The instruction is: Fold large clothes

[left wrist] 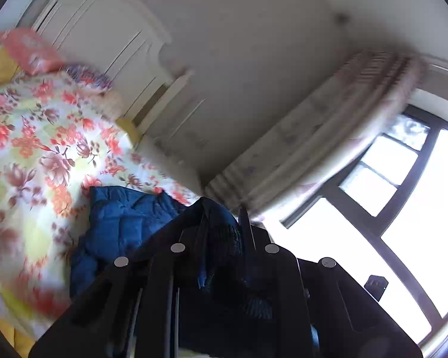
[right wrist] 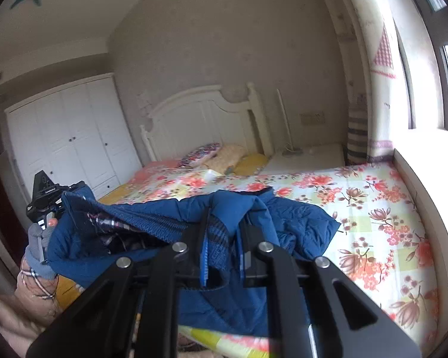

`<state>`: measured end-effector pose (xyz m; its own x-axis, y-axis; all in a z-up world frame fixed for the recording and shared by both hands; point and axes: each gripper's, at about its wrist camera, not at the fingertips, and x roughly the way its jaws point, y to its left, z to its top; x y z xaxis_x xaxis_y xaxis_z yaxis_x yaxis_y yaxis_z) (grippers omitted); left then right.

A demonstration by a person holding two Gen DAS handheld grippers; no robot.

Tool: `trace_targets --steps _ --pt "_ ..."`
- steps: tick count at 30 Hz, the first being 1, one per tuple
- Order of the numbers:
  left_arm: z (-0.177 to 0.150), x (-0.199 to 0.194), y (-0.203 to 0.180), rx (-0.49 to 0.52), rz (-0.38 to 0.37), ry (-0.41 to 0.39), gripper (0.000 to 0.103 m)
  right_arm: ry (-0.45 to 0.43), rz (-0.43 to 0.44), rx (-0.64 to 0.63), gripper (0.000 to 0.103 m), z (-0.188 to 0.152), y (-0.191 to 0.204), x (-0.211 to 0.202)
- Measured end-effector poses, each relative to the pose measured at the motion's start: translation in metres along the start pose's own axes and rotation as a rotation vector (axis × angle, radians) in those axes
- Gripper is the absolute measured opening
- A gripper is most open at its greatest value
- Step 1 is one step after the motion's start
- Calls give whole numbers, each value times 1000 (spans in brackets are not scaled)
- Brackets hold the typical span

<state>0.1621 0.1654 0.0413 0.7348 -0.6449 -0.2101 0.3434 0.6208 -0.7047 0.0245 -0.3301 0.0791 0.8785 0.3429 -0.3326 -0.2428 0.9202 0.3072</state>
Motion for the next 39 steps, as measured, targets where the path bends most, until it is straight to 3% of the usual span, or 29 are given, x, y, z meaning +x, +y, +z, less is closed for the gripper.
trace_targets --steps 3,7,9,10,12,14,15,21,25,26,28,29,30,35,39 --pt "37 84 31 -83 111 68 18 65 -79 91 15 29 -32 79" --pt "64 159 111 -300 202 170 21 191 -85 331 40 30 -96 184" --pt "76 169 148 -354 268 156 21 244 -90 414 49 20 -125 212" --pt "83 165 156 -335 297 141 21 223 -115 405 57 20 -131 213" --pt "94 161 160 -243 348 135 21 198 -184 305 58 27 -141 213" --pt "103 159 155 -80 418 161 21 189 -222 238 65 35 -148 210" --pt "103 157 153 -39 419 182 21 203 -219 203 65 37 -151 210" --pt "65 199 139 171 286 472 23 424 -95 16 75 10 -127 244" --pt "34 231 132 278 243 613 23 524 -128 -68 76 -13 -121 272" --pt "30 232 131 286 246 625 26 525 -128 -82 76 -15 -119 273" --pt "29 239 132 301 256 633 48 519 -140 -110 76 -16 -116 274" --pt "31 244 133 306 256 636 69 518 -142 -120 76 -16 -115 275" --pt "31 248 130 329 252 638 79 519 -144 -131 76 -16 -113 275" --pt "32 263 113 457 294 656 80 521 -142 -135 76 -12 -114 276" --pt "29 278 110 484 258 667 77 518 -141 -126 76 -13 -116 278"
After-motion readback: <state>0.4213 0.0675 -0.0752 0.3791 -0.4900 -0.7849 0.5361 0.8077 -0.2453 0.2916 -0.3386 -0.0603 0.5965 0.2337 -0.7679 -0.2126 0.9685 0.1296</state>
